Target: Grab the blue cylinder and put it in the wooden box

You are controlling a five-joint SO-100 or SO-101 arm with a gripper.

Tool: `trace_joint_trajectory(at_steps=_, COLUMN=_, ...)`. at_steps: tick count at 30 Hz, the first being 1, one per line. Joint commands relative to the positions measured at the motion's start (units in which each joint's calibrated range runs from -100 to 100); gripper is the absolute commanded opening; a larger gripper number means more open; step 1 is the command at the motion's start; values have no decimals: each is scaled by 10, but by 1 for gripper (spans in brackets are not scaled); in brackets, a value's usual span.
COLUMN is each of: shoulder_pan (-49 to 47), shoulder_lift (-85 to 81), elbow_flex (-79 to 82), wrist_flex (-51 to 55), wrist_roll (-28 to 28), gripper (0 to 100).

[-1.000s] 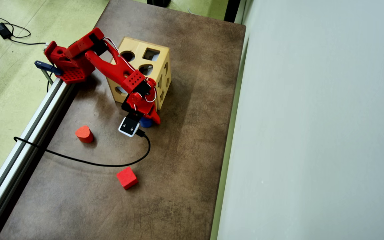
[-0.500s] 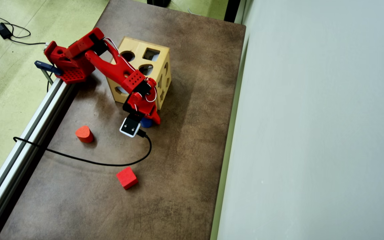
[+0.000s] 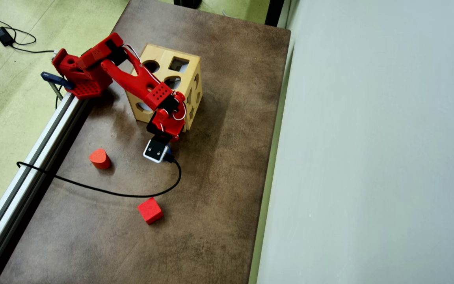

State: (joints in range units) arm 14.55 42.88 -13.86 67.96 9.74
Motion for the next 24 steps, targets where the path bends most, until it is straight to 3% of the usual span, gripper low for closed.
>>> trace_joint_trajectory(at_steps=1, shoulder_pan=-13, shoulder_lift=-15, elbow_flex=-20, wrist_flex=4, wrist_roll=-2, gripper=12)
trace_joint_trajectory(at_steps=8, shoulder_pan=-7, shoulder_lift=-15, elbow_flex=-8, wrist_flex=9, wrist_roll=-15, gripper=25)
trace_joint_trajectory(at_steps=24, shoulder_pan=-4, shoulder_lift=-16, elbow_flex=-18, wrist_flex=102, wrist_roll=-15, gripper=25)
